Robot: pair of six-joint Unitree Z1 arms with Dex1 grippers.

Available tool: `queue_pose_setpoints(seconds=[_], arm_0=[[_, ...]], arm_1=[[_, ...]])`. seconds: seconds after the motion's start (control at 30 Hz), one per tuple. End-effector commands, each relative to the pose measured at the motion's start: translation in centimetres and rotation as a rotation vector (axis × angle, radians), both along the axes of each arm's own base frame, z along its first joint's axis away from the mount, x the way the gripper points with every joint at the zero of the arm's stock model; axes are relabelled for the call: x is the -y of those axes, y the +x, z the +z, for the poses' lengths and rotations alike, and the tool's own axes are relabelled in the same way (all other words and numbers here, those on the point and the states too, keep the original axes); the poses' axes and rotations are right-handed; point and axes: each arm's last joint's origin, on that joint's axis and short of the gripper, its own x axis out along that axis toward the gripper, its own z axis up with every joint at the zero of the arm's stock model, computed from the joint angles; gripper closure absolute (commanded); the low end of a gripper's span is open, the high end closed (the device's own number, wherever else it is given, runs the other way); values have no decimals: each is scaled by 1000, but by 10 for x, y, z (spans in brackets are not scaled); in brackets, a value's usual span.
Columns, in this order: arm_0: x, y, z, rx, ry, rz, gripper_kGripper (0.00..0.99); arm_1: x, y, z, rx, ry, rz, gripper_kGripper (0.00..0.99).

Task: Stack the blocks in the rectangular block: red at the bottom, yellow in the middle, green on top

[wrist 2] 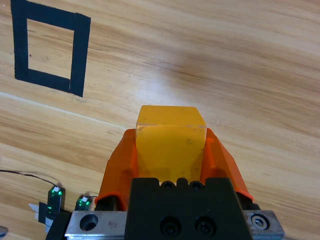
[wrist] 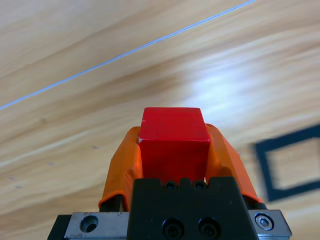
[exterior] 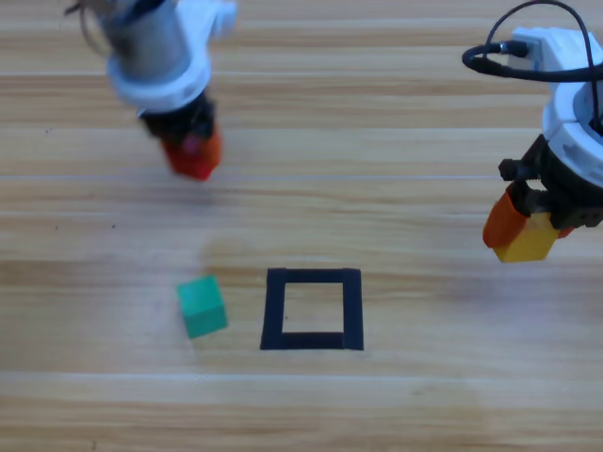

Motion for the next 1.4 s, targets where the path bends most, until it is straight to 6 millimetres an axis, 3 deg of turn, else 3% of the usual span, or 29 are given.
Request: queue_pose_setpoints(seconds=[0.03,0.07,0.13,0.23,0.37,0.93,1.4], arm_0=[[90,-48,24,-10,-65,-75,929],[110,-54,24,-30,-63,-66,927],[130,-62,21,-38,-59,-41,929],[151,-80,12,-45,-60,35,929],[164,-91,-1,-74,-65,129,929],[165,-93,-68,-170,64,336,929],[164,-94,-80,-182,76,341,927]], arm_1=[[6,-4,-3,-33,-9,44,990],[6,-4,-3,-35,-11,47,990],[6,-4,-4,-37,-11,57,990],[4,-3,-6,-44,-10,69,990],[2,-1,-9,-57,-6,98,990],[-6,7,-19,-81,-14,126,990],[-12,12,-28,-101,-22,125,990]])
